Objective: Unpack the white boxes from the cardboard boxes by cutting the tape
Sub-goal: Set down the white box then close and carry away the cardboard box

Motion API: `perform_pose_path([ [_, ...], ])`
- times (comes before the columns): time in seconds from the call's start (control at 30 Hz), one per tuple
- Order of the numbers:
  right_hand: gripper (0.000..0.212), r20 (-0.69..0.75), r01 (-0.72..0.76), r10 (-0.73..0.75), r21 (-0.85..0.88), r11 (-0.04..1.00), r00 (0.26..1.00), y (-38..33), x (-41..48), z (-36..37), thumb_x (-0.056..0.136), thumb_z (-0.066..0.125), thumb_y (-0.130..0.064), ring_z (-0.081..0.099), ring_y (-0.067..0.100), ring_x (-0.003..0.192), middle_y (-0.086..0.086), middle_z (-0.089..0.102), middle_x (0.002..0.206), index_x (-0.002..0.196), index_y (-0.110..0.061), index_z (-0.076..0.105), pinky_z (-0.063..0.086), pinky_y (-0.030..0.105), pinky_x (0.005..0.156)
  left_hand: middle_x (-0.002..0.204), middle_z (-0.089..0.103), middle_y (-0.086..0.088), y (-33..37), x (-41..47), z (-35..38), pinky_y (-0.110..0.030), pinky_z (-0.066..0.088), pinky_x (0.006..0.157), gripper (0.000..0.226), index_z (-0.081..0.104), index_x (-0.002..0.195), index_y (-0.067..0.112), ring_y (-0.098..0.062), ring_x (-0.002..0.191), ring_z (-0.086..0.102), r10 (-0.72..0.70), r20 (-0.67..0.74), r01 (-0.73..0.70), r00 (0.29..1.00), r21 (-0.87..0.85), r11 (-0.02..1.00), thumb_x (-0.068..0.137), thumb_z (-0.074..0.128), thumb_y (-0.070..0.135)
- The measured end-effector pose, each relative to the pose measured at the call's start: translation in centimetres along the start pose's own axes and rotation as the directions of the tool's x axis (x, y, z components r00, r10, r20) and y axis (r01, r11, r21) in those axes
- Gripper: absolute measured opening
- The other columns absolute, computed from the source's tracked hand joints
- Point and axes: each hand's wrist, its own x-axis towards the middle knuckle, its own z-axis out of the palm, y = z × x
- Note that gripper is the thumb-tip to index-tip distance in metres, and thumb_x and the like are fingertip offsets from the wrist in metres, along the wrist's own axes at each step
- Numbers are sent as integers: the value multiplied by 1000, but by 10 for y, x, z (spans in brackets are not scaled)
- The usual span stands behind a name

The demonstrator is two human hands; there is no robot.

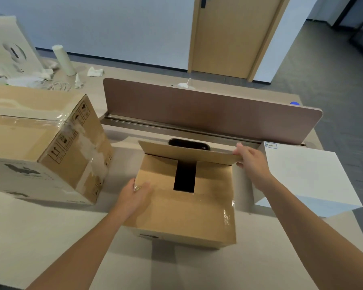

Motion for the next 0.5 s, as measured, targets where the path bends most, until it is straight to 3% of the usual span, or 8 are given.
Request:
perform_pose_path([
  [0.13,16,81,159,-140,-314,936,987,30,-27,1,97,59,-32,63,14,91,-6,69,93,98,-21,70,46,19,73,149,47,-8,-4,1,-2,-44,30,114,63,47,146,16,-29,140,40,-53,-56,49,997,-64,997,103,29,58],
  [0.23,28,151,199,-146,-443,874,978,56,-40,10,96,61,-32,55,18,122,-3,60,128,121,-20,64,46,28,99,152,46,-9,-7,3,-3,-45,28,117,66,47,148,17,-28,142,38,-66,-68,57,996,-121,991,103,24,59],
  [0.3,42,121,181,-137,-535,825,983,71,-45,17,95,62,-36,34,21,143,3,32,158,134,-22,54,34,35,112,148,50,-11,-8,4,-4,-43,30,114,66,51,144,16,-29,139,42,-84,-68,74,994,-136,988,103,23,59],
  [0.4,64,38,11,7,-477,879,999,80,-51,27,95,61,-41,29,25,146,3,11,165,149,-24,32,30,39,114,144,53,-11,-8,4,-4,-43,31,113,69,55,142,17,-29,137,44,-102,-65,91,993,-153,984,101,23,63],
  [0.5,75,2,-79,87,-402,912,996,89,-54,34,96,59,-40,25,25,148,6,19,163,155,-16,18,28,40,115,135,58,-7,-7,5,-2,-39,34,107,65,59,136,16,-27,132,48,-101,-83,84,991,-191,978,102,27,60],
])
